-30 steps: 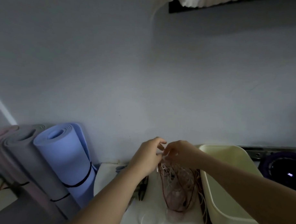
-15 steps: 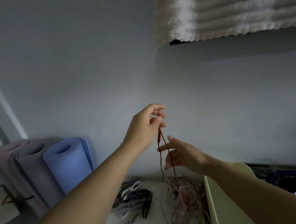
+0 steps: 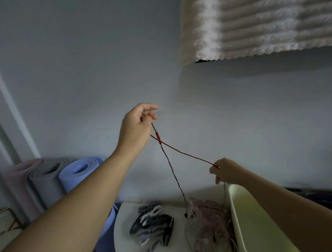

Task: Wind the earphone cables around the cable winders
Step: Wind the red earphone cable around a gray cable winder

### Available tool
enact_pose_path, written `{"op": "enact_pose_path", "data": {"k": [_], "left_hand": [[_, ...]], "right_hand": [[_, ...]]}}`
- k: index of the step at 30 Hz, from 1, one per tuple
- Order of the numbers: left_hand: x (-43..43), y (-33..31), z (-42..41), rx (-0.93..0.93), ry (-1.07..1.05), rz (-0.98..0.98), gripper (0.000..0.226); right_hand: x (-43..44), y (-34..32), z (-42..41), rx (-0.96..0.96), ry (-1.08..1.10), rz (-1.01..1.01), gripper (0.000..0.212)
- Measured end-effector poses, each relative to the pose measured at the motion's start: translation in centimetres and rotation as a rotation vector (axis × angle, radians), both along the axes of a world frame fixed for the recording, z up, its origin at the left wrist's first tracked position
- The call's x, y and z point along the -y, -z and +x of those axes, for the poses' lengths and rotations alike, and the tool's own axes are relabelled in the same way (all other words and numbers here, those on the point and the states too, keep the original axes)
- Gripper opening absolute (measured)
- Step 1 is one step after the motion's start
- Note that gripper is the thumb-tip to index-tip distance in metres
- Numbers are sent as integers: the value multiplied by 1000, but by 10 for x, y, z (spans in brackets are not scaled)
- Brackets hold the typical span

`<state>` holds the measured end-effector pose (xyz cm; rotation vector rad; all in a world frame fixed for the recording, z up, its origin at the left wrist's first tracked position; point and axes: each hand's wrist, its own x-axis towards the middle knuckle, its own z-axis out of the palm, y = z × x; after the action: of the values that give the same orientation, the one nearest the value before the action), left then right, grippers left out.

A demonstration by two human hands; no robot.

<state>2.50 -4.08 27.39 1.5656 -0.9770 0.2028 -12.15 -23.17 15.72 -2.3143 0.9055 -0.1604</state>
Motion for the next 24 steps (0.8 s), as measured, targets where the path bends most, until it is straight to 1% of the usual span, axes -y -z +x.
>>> {"op": "enact_pose_path", "data": {"k": [2, 4, 5, 7, 9, 10, 11, 12, 16, 18, 21, 22, 24], "left_hand": [[-2, -2, -3, 9, -6, 5, 47], [-4, -9, -6, 23, 9, -10, 48], [-4, -13, -6, 36, 23, -19, 48], [-3, -22, -10, 67, 55, -40, 49], [-3, -31, -15, 106, 81, -54, 51], [-3, -34, -18, 123, 96, -61, 51], [-4, -37, -21, 133, 108, -75, 52], [-5, -40, -22, 139, 111, -96, 51], [-16, -48, -21, 126, 63, -287, 44], [-25, -51, -16, 113, 4, -379, 43], [-35, -55, -6, 59, -74, -464, 44], [-37, -54, -3, 39, -83, -484, 43], [-40, -48, 3, 7, -105, -491, 43]], "right_hand": [[0, -1, 2, -84, 22, 32, 29], [-4, -4, 7, -32, 11, 90, 28], [-9, -8, 10, 19, -27, 109, 25], [-26, -18, 15, 82, -176, 98, 21], [-48, -25, 24, 87, -328, 73, 27], [-56, -26, 29, 85, -376, 60, 27], [-62, -25, 34, 84, -402, 41, 22], [-66, -23, 38, 79, -407, 23, 19], [-61, -8, 41, 38, -318, 5, 26], [-51, -2, 36, -13, -275, -24, 25], [-36, 1, 27, -118, -220, -86, 27], [-32, -1, 26, -121, -194, -104, 28], [-25, -8, 24, -60, -134, -135, 30]]}}
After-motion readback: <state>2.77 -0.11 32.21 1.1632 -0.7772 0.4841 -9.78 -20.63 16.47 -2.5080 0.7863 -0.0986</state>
